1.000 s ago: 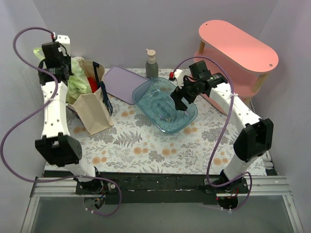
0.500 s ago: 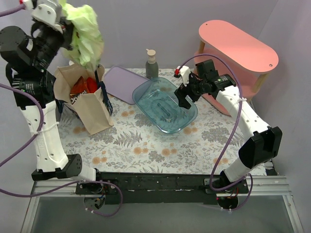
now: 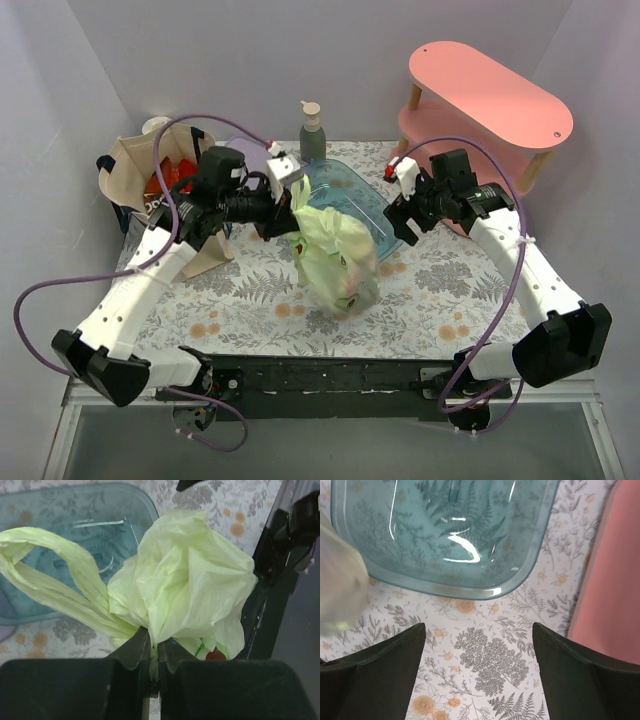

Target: Untie the knot of the grocery bags and take out the mixed food

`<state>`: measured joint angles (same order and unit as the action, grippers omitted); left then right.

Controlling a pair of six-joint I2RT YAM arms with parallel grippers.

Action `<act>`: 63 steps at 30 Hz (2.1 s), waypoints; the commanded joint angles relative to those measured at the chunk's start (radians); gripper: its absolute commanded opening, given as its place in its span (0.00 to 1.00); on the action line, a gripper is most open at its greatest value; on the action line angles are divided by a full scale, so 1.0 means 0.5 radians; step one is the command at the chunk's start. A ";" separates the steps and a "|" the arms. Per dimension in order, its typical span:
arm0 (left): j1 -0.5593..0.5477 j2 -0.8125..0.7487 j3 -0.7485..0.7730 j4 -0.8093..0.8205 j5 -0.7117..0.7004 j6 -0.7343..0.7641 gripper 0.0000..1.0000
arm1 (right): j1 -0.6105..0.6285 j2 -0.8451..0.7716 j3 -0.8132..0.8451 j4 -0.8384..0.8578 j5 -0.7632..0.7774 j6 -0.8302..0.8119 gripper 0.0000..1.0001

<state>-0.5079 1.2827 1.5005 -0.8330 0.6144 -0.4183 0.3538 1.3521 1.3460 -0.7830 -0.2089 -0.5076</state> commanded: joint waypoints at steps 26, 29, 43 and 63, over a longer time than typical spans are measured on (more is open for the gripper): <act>-0.046 -0.354 -0.866 0.427 0.002 -0.139 0.85 | -0.214 0.891 0.305 0.271 0.166 -0.071 0.47; -0.046 -0.347 -0.685 0.215 -0.127 0.029 0.89 | -0.244 0.867 0.339 0.183 0.096 -0.062 0.48; -0.046 -0.688 -1.144 -0.212 -0.201 0.481 0.89 | 0.439 -0.118 -0.038 -0.119 -1.079 0.011 0.95; -0.046 -0.804 -1.473 0.159 -0.247 0.287 0.33 | 1.053 0.511 0.100 0.357 -1.082 0.463 0.85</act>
<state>-0.5297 0.9070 0.7769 -0.7815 0.4820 -0.2783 0.8539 1.5948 1.3373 -0.6632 -0.7158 -0.3244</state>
